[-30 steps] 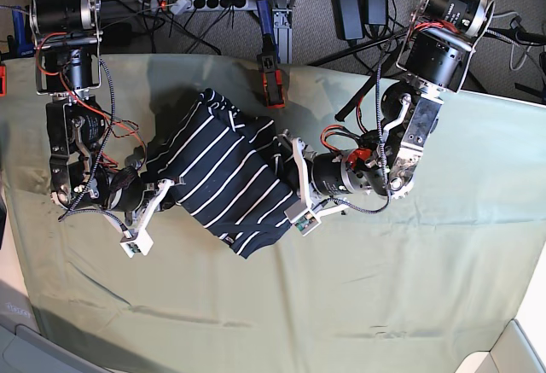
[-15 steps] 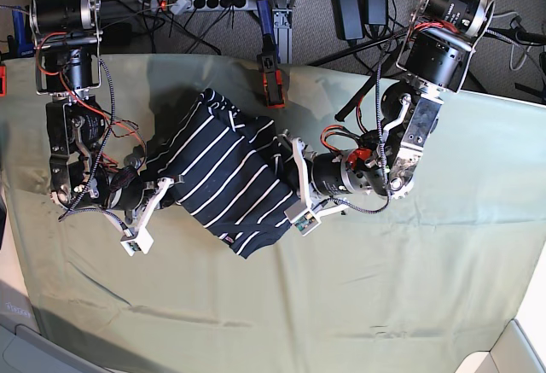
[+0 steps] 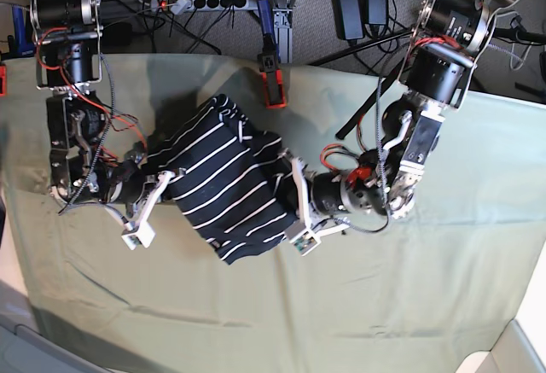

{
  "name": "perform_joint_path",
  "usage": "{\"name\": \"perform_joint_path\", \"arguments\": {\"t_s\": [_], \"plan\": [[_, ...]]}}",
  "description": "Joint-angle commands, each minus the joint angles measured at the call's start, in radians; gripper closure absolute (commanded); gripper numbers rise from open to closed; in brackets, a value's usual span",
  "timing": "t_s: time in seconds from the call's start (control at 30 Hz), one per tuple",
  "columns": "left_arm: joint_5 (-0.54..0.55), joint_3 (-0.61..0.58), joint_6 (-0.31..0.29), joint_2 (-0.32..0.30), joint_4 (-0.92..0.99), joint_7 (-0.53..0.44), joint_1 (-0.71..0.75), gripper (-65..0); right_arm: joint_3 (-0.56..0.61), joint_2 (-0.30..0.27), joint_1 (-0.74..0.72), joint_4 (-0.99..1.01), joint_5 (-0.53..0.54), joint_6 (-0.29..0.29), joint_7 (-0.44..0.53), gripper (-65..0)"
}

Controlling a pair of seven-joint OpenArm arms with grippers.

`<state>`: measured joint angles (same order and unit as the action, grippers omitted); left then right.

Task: Fold the T-shirt properly
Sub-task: 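Push the bundle with both grippers to square it into a stack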

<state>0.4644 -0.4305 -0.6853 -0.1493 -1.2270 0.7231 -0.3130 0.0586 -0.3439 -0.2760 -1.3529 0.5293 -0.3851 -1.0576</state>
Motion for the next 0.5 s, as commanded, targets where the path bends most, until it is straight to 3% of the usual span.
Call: {"name": "perform_joint_path", "arguments": {"t_s": [0.0, 0.2, 0.47], "plan": [[0.012, 0.004, -0.013, 0.013, 0.011, -0.024, -0.038, 0.0, -0.005, -0.01, -0.004, -0.037, 0.015, -0.065, 0.01, 0.0], [0.008, 0.004, -0.013, 0.052, 0.149, -0.027, -0.109, 0.0, -0.005, -0.01, 0.089, -0.172, 0.067, -0.065, 0.007, 0.0], [0.006, 0.004, -0.013, 0.055, 0.163, -0.034, -0.134, 0.0, -0.005, 0.005, 0.175, -0.267, 0.084, -0.065, 0.002, 0.0]]}}
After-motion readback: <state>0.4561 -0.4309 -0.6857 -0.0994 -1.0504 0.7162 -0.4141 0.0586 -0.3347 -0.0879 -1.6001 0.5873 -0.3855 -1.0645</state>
